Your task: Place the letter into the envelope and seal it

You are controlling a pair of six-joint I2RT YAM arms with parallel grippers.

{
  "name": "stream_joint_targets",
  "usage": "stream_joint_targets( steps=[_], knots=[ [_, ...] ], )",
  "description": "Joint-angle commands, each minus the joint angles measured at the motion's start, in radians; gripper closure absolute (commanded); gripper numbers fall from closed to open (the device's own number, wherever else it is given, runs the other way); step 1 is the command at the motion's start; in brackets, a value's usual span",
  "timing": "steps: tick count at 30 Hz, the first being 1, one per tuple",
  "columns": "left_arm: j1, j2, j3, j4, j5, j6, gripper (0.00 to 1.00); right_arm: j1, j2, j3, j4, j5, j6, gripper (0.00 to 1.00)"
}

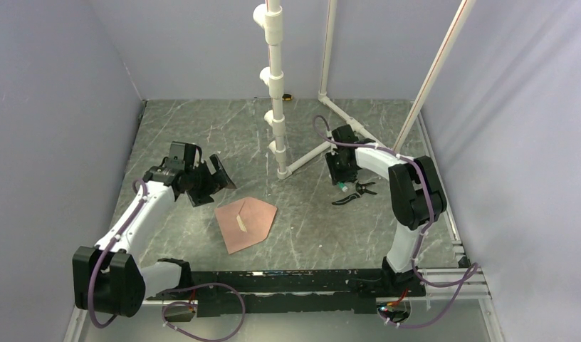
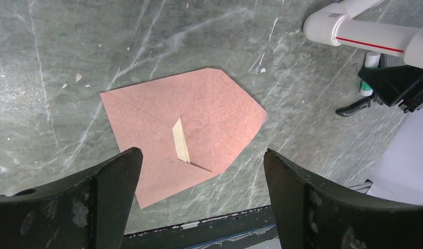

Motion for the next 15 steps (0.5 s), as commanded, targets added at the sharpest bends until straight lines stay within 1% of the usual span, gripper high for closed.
stream_joint_targets(
  steps=[1,3,5,6,8,10,12,15],
  knots=[
    [-0.001,-0.036,0.039,0.024,0.015,0.023,0.07,-0.004,-0.036,-0.03,0.059,0.049,0.04,0.64],
    [-0.001,-0.045,0.039,0.028,0.02,0.02,0.07,-0.003,-0.057,-0.049,0.077,0.052,0.051,0.72],
    [-0.001,-0.054,0.036,0.031,0.029,0.018,0.07,-0.003,-0.095,-0.072,0.098,0.029,0.061,0.85],
    [-0.001,-0.06,0.036,0.031,0.035,0.016,0.07,-0.003,-0.11,-0.083,0.106,0.02,0.069,0.88],
    [-0.001,-0.075,0.035,0.033,0.056,0.016,0.07,-0.002,-0.178,-0.11,0.119,0.008,0.09,0.9],
    [-0.001,-0.091,0.032,0.05,0.092,0.019,0.07,-0.002,-0.265,-0.143,0.141,-0.057,0.119,0.9],
    [-0.001,-0.111,0.027,0.08,0.15,0.019,0.07,-0.002,-0.378,-0.18,0.177,-0.127,0.16,0.91],
    [-0.001,-0.143,0.017,0.157,0.277,0.012,0.07,-0.002,-0.555,-0.245,0.272,-0.234,0.267,0.9]
  ],
)
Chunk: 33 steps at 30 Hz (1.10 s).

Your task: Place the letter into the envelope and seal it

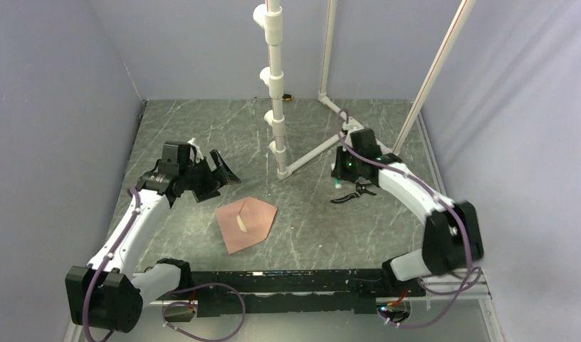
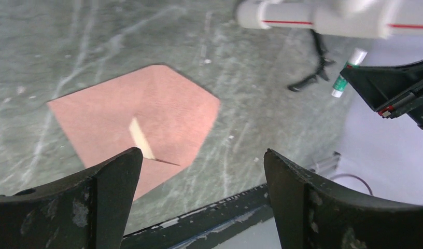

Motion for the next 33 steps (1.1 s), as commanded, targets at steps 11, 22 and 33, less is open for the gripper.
stream_joint_targets(
  steps=[11,22,33],
  knots=[
    [-0.136,-0.149,0.052,0.576,0.394,-0.197,0.07,0.027,-0.601,-0.221,0.698,-0.412,0.623,0.9],
    [-0.353,0.057,0.287,0.743,0.419,-0.157,0.09,0.278,-0.546,-0.085,0.888,-0.316,0.734,0.89],
    [-0.424,0.061,0.278,0.893,0.481,-0.257,0.33,0.335,-0.532,-0.095,1.008,-0.255,0.814,0.9]
  ],
)
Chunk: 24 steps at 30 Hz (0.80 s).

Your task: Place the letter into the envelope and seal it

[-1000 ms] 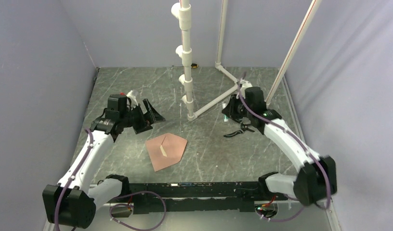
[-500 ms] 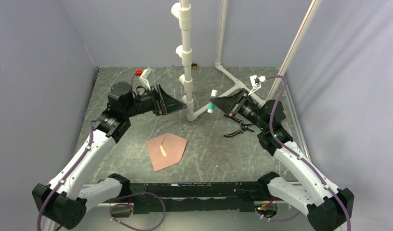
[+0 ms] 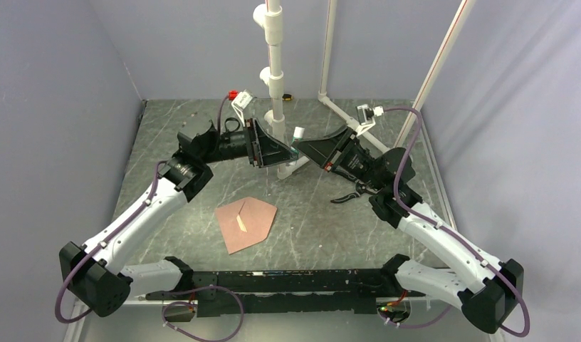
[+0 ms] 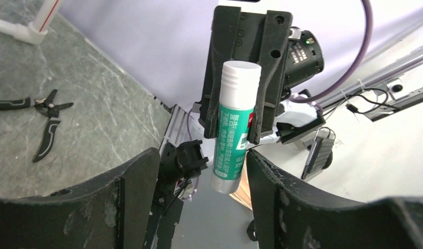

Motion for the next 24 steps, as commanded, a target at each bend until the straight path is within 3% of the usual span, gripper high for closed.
stream_joint_targets(
  steps=[1,11,12,14,16,17,18,20,24],
  knots=[
    [-0.021,-0.033,0.012,0.118,0.037,-0.041,0.33,0.018,-0.007,0.025,0.116,0.041,0.039,0.9],
    [-0.055,-0.008,0.036,0.077,0.031,-0.011,0.55,0.047,0.006,0.035,0.105,0.076,0.037,0.91],
    [-0.055,-0.009,0.039,0.071,0.032,-0.004,0.62,0.047,0.005,0.033,0.101,0.075,0.037,0.91],
    [-0.056,-0.012,0.047,0.058,0.033,0.027,0.92,0.047,0.003,0.043,0.063,0.076,0.031,0.89],
    [-0.055,-0.023,0.07,-0.044,0.028,0.109,0.97,0.047,-0.001,0.097,-0.077,0.079,-0.029,0.77],
    [-0.056,-0.032,0.085,-0.107,0.026,0.18,0.98,0.047,-0.002,0.147,-0.198,0.107,-0.093,0.69],
    [-0.056,-0.041,0.101,-0.188,0.014,0.257,0.98,0.047,0.002,0.2,-0.35,0.129,-0.153,0.54],
    [-0.056,-0.057,0.14,-0.355,-0.007,0.41,0.98,0.046,0.017,0.297,-0.531,0.127,-0.243,0.41],
    [-0.056,-0.053,0.224,-0.575,0.044,0.656,0.97,0.044,0.087,0.479,-0.795,0.062,-0.335,0.36]
  ],
)
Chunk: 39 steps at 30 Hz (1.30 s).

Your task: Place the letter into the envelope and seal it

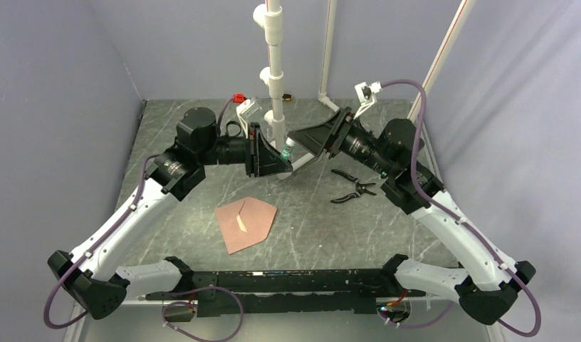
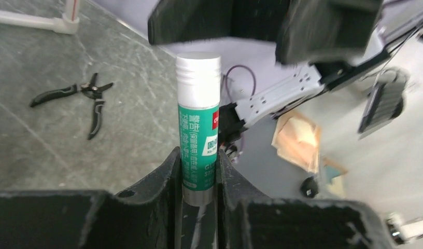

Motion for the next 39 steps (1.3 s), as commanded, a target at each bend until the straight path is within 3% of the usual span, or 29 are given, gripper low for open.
stream_joint_targets(
  steps=[1,8,13,15,19,23,30,39],
  knots=[
    [-0.002,-0.029,0.116,-0.291,0.07,0.369,0.98,0.0,0.066,0.199,-0.38,-0.048,-0.153,0.36],
    [-0.002,0.03,0.221,-0.478,0.13,0.543,0.98,0.0,0.132,0.295,-0.516,-0.163,-0.169,0.38],
    [-0.002,0.047,0.234,-0.509,0.12,0.563,0.98,-0.003,0.13,0.281,-0.481,-0.23,-0.141,0.54],
    [-0.002,0.046,0.234,-0.516,0.114,0.565,0.97,-0.003,0.13,0.272,-0.474,-0.253,-0.13,0.52],
    [-0.002,0.048,0.245,-0.537,0.087,0.601,0.98,-0.003,0.137,0.26,-0.471,-0.309,-0.124,0.38],
    [-0.002,0.054,0.256,-0.547,0.094,0.611,0.97,-0.003,0.147,0.267,-0.5,-0.303,-0.135,0.53],
    [-0.002,0.05,0.258,-0.602,0.096,0.646,0.98,-0.025,0.12,0.269,-0.48,-0.233,-0.126,0.97],
    [-0.002,0.041,0.221,-0.756,0.14,0.723,0.98,-0.17,0.087,0.227,-0.415,-0.42,-0.16,1.0]
  ],
)
